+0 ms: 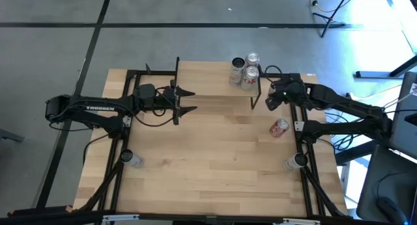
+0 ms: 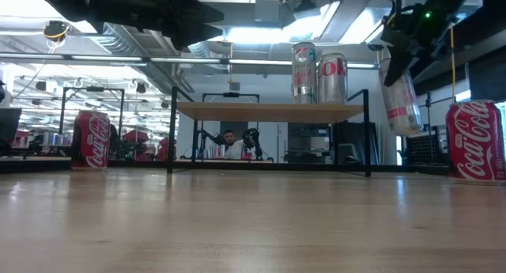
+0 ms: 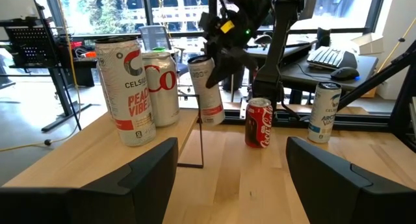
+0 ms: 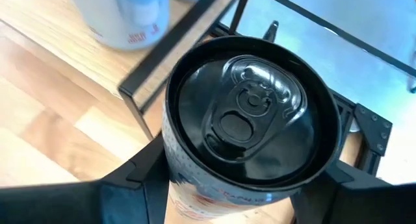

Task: Place canned beverage on shelf
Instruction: Put the white-pink soda can on the shelf aligned with the other white-pink soda can, then put the left black-red soda can on the shelf

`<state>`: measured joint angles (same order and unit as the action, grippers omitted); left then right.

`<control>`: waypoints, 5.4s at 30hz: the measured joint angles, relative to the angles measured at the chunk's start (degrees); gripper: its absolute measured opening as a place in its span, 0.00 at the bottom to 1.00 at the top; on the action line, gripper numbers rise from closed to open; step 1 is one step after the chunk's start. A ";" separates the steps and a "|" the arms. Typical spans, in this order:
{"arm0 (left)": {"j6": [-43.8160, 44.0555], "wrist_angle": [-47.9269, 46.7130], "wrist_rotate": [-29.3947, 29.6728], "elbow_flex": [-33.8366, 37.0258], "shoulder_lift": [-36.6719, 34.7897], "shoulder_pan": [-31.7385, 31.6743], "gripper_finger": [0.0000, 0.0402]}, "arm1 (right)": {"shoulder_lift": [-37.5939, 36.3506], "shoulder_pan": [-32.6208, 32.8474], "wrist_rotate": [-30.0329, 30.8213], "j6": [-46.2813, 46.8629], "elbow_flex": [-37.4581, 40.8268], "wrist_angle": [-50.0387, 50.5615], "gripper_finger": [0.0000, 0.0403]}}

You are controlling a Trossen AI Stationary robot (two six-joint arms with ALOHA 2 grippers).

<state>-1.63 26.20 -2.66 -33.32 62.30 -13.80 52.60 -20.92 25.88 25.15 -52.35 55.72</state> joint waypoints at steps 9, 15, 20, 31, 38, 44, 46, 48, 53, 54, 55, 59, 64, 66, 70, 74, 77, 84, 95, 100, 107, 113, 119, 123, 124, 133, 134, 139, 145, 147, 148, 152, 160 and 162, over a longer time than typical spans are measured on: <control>0.00 -0.02 0.00 0.00 0.00 0.00 0.67 | 0.00 11.23 0.05 4.31 -3.17 1.53 0.54; 0.00 0.00 0.00 0.00 0.00 0.00 0.67 | 0.04 20.78 0.63 8.66 -4.28 1.19 0.54; 0.00 0.00 0.00 0.00 0.00 0.00 0.67 | 2.06 26.65 4.32 9.14 -7.05 -0.60 0.54; 0.00 0.00 0.02 0.00 0.02 0.01 0.67 | 18.83 28.41 13.64 -3.17 -22.23 -6.42 0.54; 0.00 0.00 0.02 0.00 0.02 0.00 0.67 | 29.81 25.52 17.13 -7.16 -34.23 -6.11 0.54; -0.02 0.00 0.04 0.02 0.02 0.00 0.67 | 32.85 17.95 10.57 -9.40 -35.95 -6.04 0.54; -0.01 0.00 0.04 0.02 0.02 0.00 0.67 | 32.85 15.60 9.37 -9.13 -34.80 -6.23 0.54; -0.07 0.02 0.04 0.02 0.02 0.00 0.67 | 32.87 13.61 9.01 -8.88 -33.71 -6.44 0.54; -0.27 0.02 0.06 0.02 0.02 0.00 0.67 | 32.87 10.39 6.45 -8.59 -31.21 -10.33 0.54; -0.27 0.02 0.07 0.02 0.02 0.00 0.67 | 32.87 10.00 5.59 -8.57 -30.64 -11.25 0.54; -0.27 0.02 0.07 0.02 0.02 0.00 0.67 | 32.89 9.62 4.95 -8.67 -30.18 -11.85 0.54; -0.26 0.02 0.22 0.02 0.02 0.00 0.67 | 32.89 8.25 4.49 -8.67 -29.35 -13.50 0.54; -0.28 0.02 0.24 0.02 0.02 0.00 0.67 | 32.89 7.97 5.38 -8.90 -29.25 -14.71 0.54; -0.28 0.02 0.24 0.02 0.02 0.00 0.67 | 32.89 8.00 5.36 -8.94 -29.25 -15.26 0.54; -0.26 0.02 0.24 0.02 0.02 0.00 0.67 | 33.03 7.68 5.48 -8.94 -29.25 -15.24 0.54; -0.26 0.02 0.25 0.02 0.02 0.00 0.67 | 33.44 7.27 5.56 -9.05 -29.25 -15.32 0.54; -0.26 0.02 0.24 0.02 0.02 0.00 0.67 | 33.84 7.23 5.81 -9.16 -29.25 -15.17 0.54; -0.26 0.07 0.25 0.02 0.02 0.00 0.67 | 34.38 6.93 6.83 -10.12 -29.27 -15.76 0.60; -0.26 0.07 0.24 0.02 0.02 0.00 0.67 | 34.40 6.99 8.16 -11.80 -29.27 -15.80 0.83; -0.14 0.07 0.24 0.02 0.02 0.00 0.67 | 34.40 7.03 8.09 -12.22 -30.94 -14.87 0.85; -0.04 0.40 0.24 0.02 0.02 0.00 0.67 | 34.09 7.56 4.29 -14.07 -36.48 -9.21 0.84; 0.37 -1.32 0.22 0.02 0.02 0.39 0.67 | 29.05 12.40 5.00 -14.94 -39.15 -3.09 0.84; 2.66 -1.99 0.73 0.02 0.02 0.79 0.67 | 21.13 16.99 5.19 -14.97 -38.80 -0.26 0.84; -0.42 -5.79 11.48 -0.02 -0.10 3.14 0.67 | 16.42 22.30 7.61 -15.20 -33.82 -1.04 0.84; -1.80 -8.26 15.73 -0.72 -0.17 4.13 0.67 | 15.39 23.64 8.38 -15.71 -31.64 -2.46 0.84; 12.10 -49.15 47.20 -16.52 -0.03 12.00 0.67 | 11.09 31.98 10.59 -21.19 -5.42 -31.52 0.84; 15.85 -53.72 49.58 -18.00 -0.19 12.43 0.67 | 11.19 32.60 10.63 -22.58 -2.86 -34.68 0.84; 34.27 -73.64 51.21 -21.62 -0.33 10.78 0.67 | 11.06 32.41 12.06 -24.35 3.88 -42.73 0.84; 48.14 -88.27 47.84 -21.77 -0.33 4.91 0.67 | 11.04 32.60 9.66 -24.20 3.93 -42.58 0.84; 50.70 -92.19 46.25 -21.77 -0.33 2.09 0.67 | 11.15 32.58 8.58 -24.19 3.93 -42.23 0.84; 51.54 -93.81 45.00 -21.77 -0.33 0.51 0.67 | 11.32 32.50 7.79 -24.17 4.01 -42.23 0.84; 52.13 -97.97 40.12 -21.77 -0.33 -5.69 0.67 | 11.43 32.56 4.62 -24.16 4.50 -41.37 0.84; 39.56 -96.05 35.41 -21.77 -0.29 -15.65 0.67 | 11.43 32.58 1.92 -23.52 4.49 -42.83 0.84; 37.05 -95.82 33.84 -21.77 -0.28 -17.84 0.67 | 11.41 32.59 1.91 -22.76 4.48 -42.78 0.84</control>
<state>35.42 -69.63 31.18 -55.09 62.02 -31.64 64.01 11.66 27.79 2.39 -47.88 12.95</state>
